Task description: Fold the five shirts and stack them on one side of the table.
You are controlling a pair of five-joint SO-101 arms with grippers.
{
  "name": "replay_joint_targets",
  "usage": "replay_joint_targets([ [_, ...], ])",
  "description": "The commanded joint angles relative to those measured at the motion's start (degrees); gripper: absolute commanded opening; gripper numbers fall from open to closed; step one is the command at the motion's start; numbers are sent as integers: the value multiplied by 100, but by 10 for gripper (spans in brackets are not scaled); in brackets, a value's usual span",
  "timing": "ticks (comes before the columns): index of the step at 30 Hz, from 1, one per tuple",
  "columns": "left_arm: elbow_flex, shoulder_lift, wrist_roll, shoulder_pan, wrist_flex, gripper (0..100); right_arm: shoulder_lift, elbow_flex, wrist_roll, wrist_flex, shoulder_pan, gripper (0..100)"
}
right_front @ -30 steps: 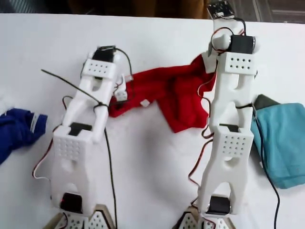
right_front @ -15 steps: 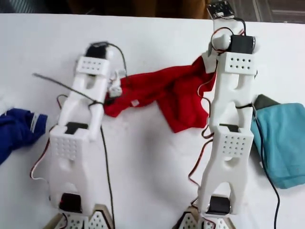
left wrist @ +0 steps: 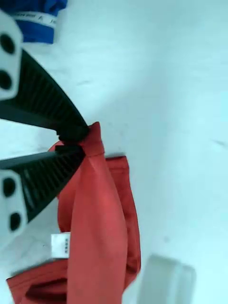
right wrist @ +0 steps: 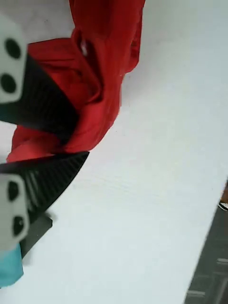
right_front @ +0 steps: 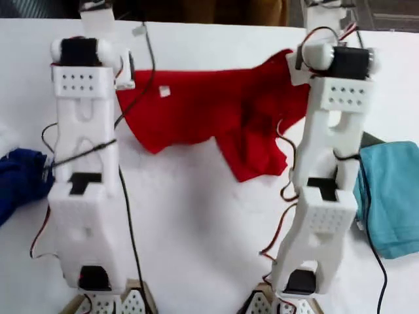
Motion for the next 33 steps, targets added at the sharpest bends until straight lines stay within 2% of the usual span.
replay_joint_targets([
  [1, 110, -1099, -246, 44, 88, 26, -1015, -158, 53, 119, -31, 18],
  [6, 303, -2066, -264, -281, 88, 27, -2053, -158, 53, 119, -31, 18],
  [9, 303, -2593, -598, -431, 88, 27, -2624, -158, 53, 119, -31, 18],
  [16, 312, -4088, -1125, -396, 97, 27, -3864, -158, 53, 119, -31, 18],
  [22, 312, -5178, -1143, -404, 97, 27, -4866, -114, 53, 119, -31, 18],
  [28, 312, -6022, -1187, -422, 105, 27, -6132, 1020, 35, 119, 4, 18],
  [33, 365, -6769, -1547, -396, 105, 27, -7301, 1785, 44, 101, 13, 18],
])
